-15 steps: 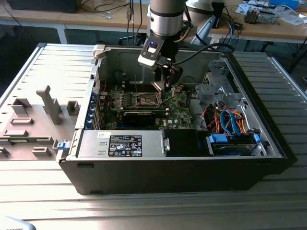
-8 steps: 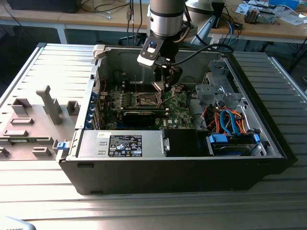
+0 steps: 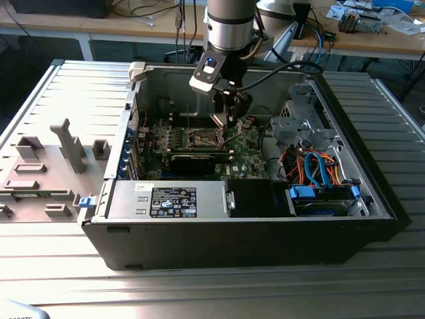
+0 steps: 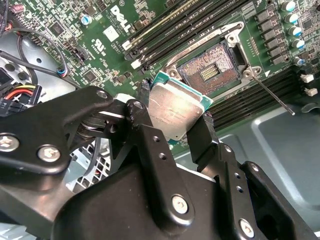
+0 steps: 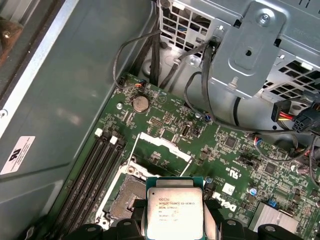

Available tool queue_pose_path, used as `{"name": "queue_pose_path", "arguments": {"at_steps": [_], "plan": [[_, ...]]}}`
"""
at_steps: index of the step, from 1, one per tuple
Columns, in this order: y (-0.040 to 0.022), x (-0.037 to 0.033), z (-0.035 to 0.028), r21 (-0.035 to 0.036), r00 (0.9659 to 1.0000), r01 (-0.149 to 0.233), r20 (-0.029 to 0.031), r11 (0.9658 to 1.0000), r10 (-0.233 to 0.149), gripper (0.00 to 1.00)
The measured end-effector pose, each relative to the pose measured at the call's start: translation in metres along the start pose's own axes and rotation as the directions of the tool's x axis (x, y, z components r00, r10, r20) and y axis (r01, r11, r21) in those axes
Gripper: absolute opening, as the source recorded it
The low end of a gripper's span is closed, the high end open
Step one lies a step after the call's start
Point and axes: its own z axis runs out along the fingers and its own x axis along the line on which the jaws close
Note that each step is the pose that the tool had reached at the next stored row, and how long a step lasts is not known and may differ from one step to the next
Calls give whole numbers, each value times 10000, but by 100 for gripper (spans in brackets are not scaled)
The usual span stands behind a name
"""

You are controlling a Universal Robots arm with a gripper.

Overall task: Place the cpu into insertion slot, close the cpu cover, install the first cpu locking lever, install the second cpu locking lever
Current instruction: 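Place the cpu into insertion slot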

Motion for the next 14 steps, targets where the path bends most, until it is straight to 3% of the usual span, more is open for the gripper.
{"name": "queue_pose_path", "arguments": {"at_steps": [14], "plan": [[0,0,9,1,9997,-227,15,9997,227,54]]}}
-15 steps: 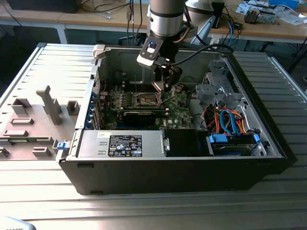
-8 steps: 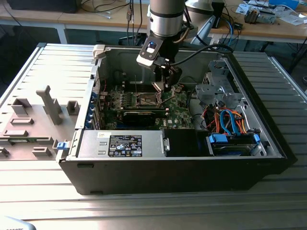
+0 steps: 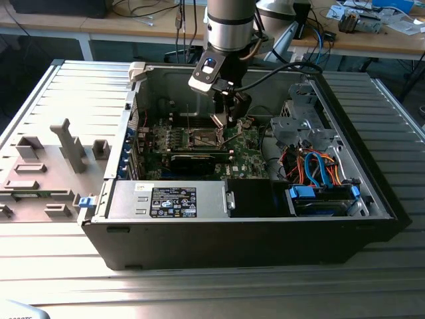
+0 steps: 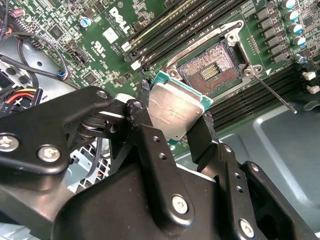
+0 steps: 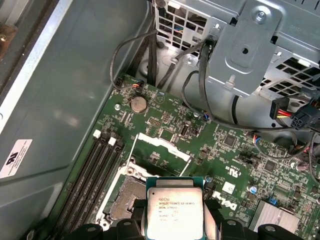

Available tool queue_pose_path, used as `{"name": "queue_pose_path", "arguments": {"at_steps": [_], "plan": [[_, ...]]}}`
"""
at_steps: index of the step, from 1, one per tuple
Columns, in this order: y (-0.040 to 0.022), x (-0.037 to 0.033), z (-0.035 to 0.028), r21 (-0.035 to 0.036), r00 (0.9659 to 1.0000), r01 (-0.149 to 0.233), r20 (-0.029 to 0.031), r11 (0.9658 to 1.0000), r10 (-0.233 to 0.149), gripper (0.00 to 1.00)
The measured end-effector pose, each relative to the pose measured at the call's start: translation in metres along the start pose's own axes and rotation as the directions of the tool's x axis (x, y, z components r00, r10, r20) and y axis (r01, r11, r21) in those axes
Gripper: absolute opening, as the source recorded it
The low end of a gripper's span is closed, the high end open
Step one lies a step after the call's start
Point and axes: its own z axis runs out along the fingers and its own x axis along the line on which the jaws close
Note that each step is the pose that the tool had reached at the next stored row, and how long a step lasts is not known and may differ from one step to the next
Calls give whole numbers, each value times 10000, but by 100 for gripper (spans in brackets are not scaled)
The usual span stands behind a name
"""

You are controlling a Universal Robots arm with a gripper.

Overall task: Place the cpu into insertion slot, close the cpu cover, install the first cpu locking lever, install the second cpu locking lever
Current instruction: 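Place the cpu into insertion slot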

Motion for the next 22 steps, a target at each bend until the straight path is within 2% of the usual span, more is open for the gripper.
{"name": "queue_pose_path", "arguments": {"at_steps": [22], "plan": [[-1,0,11,3,9994,-347,22,9994,347,54]]}}
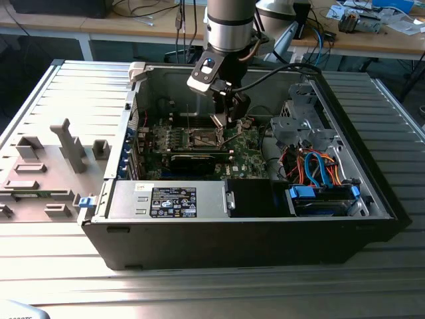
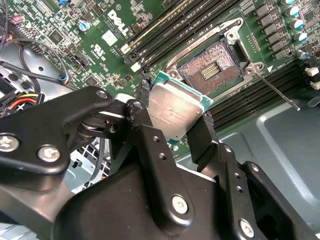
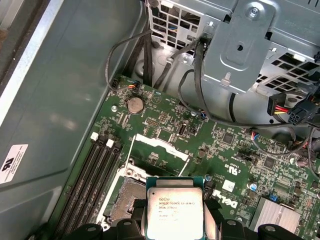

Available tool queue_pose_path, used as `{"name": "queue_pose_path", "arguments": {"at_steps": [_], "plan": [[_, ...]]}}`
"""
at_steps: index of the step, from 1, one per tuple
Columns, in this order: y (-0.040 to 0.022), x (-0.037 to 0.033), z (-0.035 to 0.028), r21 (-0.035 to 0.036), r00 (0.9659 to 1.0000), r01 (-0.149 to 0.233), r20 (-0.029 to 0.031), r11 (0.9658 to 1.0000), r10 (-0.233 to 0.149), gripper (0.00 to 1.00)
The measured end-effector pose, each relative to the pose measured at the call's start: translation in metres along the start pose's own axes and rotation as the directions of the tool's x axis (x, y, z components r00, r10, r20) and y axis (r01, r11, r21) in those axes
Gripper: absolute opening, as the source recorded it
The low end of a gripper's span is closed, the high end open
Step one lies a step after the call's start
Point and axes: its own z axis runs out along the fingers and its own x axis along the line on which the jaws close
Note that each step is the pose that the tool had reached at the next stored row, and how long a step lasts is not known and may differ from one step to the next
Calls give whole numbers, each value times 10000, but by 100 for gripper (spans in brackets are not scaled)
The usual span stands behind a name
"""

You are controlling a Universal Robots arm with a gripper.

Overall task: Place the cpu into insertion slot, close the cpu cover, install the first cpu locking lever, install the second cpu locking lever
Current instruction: 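Place the cpu into insertion slot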

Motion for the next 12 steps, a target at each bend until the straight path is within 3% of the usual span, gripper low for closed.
{"name": "queue_pose_path", "arguments": {"at_steps": [12], "plan": [[0,0,6,2,9997,-256,17,9997,256,54]]}}
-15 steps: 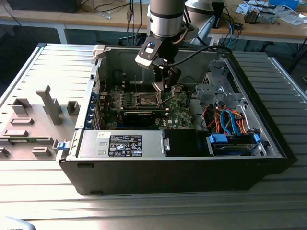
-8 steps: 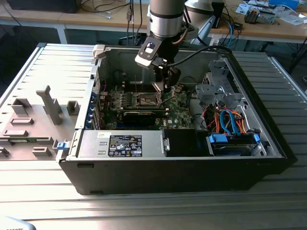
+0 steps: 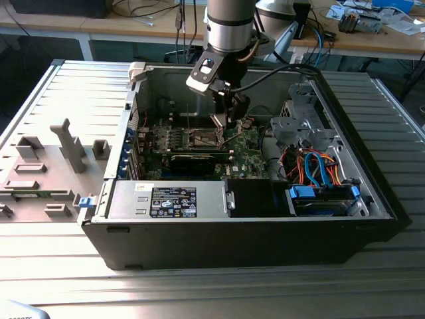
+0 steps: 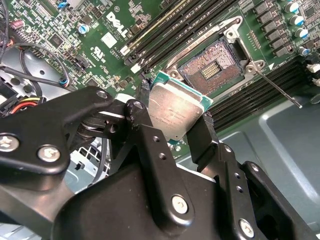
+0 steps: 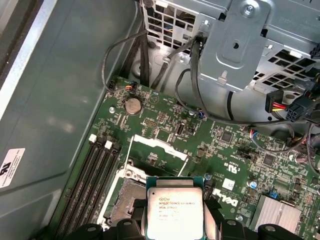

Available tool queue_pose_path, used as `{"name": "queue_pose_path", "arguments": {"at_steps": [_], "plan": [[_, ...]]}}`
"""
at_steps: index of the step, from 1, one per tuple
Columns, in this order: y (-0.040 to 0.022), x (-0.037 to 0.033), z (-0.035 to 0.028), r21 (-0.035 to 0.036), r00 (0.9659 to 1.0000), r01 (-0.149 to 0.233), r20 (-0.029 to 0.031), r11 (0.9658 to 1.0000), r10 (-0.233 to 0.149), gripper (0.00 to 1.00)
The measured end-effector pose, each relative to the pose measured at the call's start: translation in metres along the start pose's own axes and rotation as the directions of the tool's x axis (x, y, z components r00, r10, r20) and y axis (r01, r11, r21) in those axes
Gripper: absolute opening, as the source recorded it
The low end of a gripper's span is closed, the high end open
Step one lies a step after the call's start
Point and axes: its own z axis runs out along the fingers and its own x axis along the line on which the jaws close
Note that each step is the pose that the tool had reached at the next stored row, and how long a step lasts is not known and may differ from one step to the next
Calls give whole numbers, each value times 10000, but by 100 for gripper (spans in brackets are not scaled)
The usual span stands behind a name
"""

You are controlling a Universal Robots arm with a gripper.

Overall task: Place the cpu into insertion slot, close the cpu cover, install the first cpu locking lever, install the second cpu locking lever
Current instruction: 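Place the cpu into insertion slot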

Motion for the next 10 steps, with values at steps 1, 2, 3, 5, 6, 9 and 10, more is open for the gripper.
{"name": "queue_pose_path", "arguments": {"at_steps": [1,2,3,5,6,9,10], "plan": [[0,0,2,1,10000,-88,6,10000,88,54],[0,0,2,1,9999,-142,9,9999,142,54],[0,0,3,2,9999,-169,11,9999,169,54],[0,0,3,2,9998,-206,13,9998,206,54],[0,0,3,2,9998,-220,14,9998,220,54],[0,0,4,3,9996,-278,18,9996,278,54],[0,0,4,3,9995,-301,20,9995,301,54]]}}
